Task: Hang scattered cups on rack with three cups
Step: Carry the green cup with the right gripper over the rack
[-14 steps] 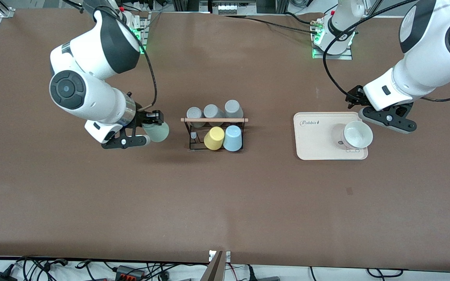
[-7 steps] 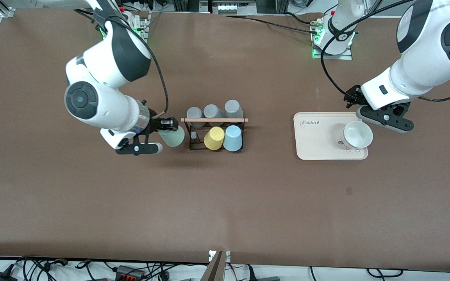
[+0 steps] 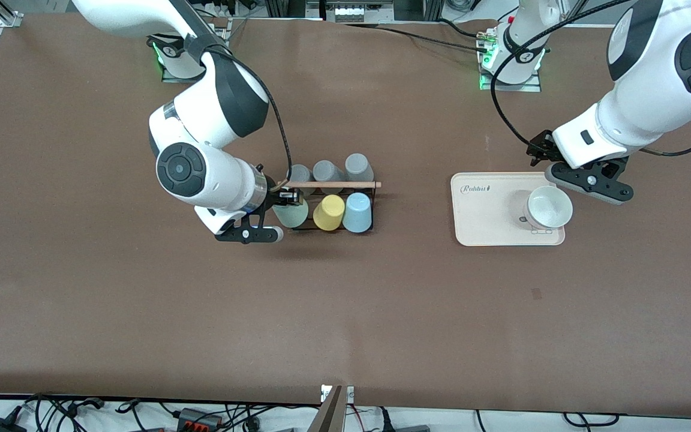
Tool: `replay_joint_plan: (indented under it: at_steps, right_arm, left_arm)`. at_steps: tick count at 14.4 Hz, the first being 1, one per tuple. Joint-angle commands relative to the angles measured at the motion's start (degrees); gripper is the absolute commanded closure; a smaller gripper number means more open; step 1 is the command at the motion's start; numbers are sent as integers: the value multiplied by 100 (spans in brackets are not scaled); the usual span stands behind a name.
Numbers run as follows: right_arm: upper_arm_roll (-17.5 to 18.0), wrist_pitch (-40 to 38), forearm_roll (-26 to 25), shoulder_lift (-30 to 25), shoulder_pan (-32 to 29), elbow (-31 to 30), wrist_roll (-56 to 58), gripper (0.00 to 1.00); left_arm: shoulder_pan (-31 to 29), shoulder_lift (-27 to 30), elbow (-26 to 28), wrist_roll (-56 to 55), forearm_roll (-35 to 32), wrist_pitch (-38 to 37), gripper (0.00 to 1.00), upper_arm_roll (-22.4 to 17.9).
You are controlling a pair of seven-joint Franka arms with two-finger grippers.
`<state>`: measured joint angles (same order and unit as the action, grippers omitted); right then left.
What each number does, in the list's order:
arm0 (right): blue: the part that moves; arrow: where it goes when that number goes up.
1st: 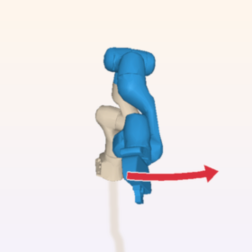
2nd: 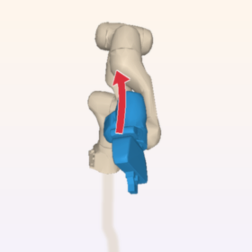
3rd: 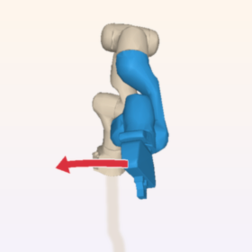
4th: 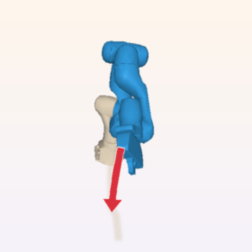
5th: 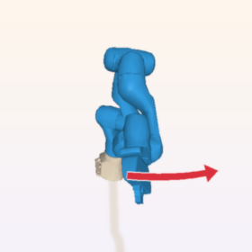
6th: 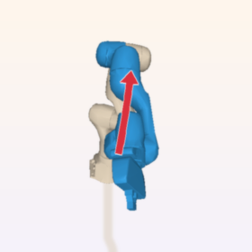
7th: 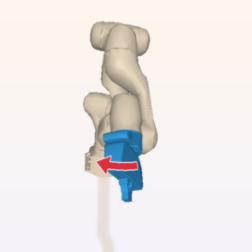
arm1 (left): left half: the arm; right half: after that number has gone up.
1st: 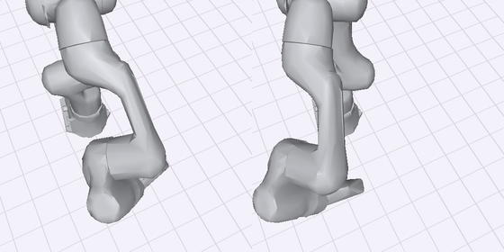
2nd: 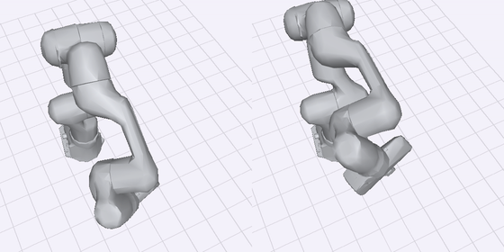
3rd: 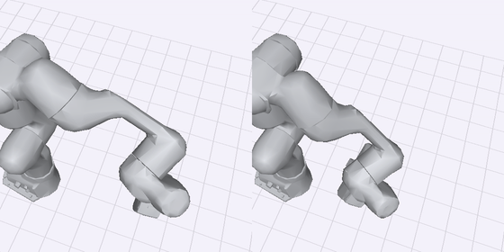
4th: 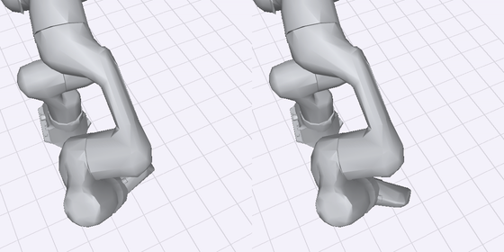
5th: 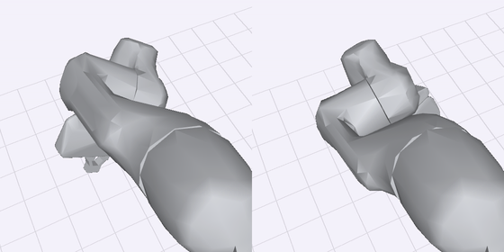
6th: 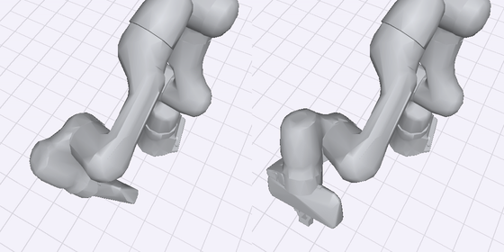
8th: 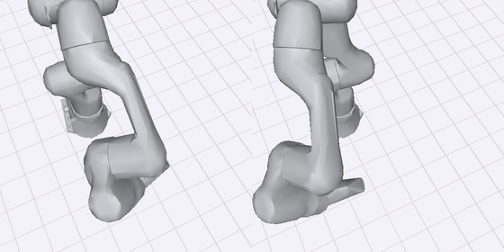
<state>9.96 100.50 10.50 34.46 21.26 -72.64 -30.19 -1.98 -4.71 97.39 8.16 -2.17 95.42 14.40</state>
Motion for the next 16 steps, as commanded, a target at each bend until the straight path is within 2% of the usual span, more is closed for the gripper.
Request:
replay_joint_plan:
  at_steps: [1,8,16]
  right_arm:
    - [-46,-118,-144,174,176,215,-119,99]
    - [-47,-100,-189,306,220,162,-198,99]
    - [-47,48,-470,640,414,162,-514,98]
  left_arm:
    - [-57,146,123,124,93,64,0,45]
    - [-57,137,114,124,94,56,0,45]
    - [-57,137,105,124,94,56,0,45]
